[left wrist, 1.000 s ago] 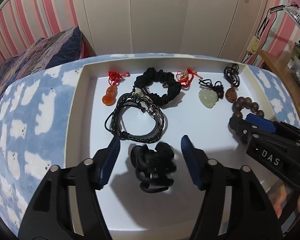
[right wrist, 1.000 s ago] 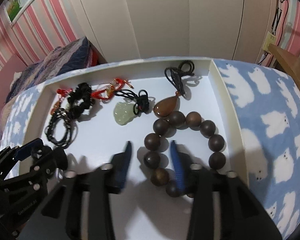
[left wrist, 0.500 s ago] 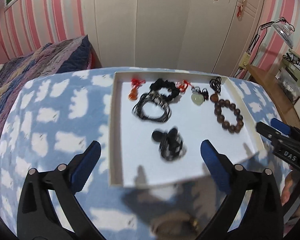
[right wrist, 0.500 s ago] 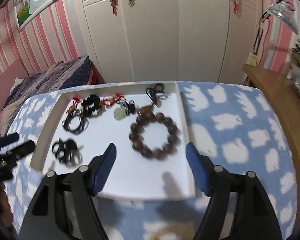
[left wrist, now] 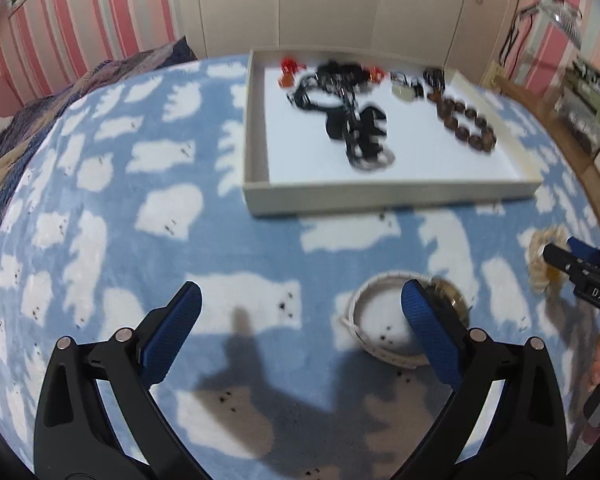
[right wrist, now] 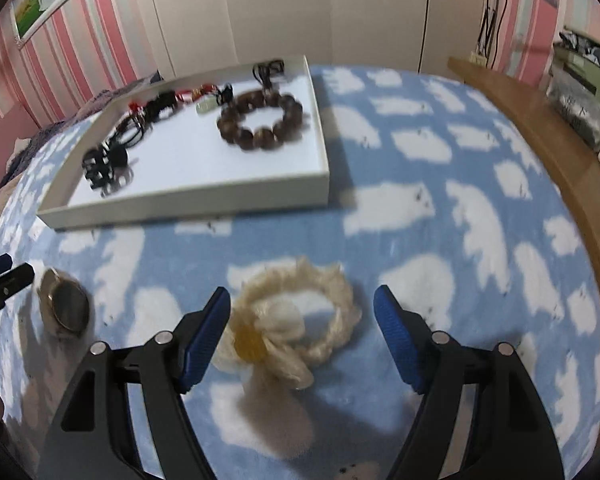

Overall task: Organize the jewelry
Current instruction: 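Grasp silver-band watch with left tool while right tool grasps cream flower scrunchie, then carry the watch and flower scrunchie over the white tray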

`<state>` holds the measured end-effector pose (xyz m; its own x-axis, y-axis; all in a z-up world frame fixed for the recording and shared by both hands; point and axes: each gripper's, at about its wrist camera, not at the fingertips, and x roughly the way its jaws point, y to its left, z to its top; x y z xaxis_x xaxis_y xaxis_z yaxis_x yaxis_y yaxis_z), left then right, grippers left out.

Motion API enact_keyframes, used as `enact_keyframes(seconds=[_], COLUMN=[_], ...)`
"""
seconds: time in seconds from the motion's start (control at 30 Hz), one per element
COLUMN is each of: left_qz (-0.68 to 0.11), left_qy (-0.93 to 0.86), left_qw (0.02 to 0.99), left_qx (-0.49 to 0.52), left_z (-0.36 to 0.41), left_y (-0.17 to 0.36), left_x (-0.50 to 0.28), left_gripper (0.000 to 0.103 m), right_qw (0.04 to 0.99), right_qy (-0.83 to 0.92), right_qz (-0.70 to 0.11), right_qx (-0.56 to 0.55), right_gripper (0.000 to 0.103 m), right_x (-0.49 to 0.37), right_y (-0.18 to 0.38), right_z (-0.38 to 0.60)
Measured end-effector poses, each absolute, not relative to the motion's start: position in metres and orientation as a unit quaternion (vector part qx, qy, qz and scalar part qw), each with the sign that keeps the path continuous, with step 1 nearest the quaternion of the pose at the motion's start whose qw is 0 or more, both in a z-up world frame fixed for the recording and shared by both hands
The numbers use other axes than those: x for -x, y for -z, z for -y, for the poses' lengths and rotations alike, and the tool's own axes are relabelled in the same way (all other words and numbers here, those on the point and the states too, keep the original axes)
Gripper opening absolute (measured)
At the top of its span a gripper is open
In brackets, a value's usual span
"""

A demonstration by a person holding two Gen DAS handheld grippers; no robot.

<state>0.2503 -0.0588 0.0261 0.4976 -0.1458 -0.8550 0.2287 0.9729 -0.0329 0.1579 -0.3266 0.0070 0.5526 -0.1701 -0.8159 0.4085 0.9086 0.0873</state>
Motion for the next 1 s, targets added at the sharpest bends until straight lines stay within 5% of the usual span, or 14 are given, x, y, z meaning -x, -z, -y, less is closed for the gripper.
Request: enact_keyframes(seconds=[0.13,0.23,0.33,0.47,0.53,1.0], left_qz=[-0.490,-0.510,-0.505,-0.504,-0.505,-0.442], left_qy=[0.113,0.130,0.130,0.140,0.152,0.226], left_qw=[0.863,0.849,0.851,0.850,0.847,0.867], left_qx=[-0.056,-0.054,-0.063,-0.064,-0.064,-0.039], left_z=[0.067,0.072,0.075,0.079,0.081,0.092], left_y=[-0.017,-0.006,-0.004,-0.006,-0.008,-0.083], left_x=[-0.248,-0.250,-0.248,-0.249,-0.249,-0.238], left_gripper=[0.095,0.067,0.061,0.019,0.009,0.006], right_qw=[0.868,0.867,0.870,0.872,0.873,0.905], right_qy=[0.165,0.159,0.147,0.129,0.129,0.109], right_qz=[-0.449,-0.455,-0.451,-0.454,-0.453,-0.387], right_qx=[-0.131,-0.126,-0.130,-0.133,-0.127,-0.143], right_gripper=[0.075,0.072,0.054,0.029,0.026,0.022], right_x=[-0.160,-0.162,-0.163,-0.166,-0.168,-0.180], right_y=[0.002,0.007,0.006,0.005,0.003,-0.058], right_z=[0.323,0.319,0.317,0.310,0.306,0.313])
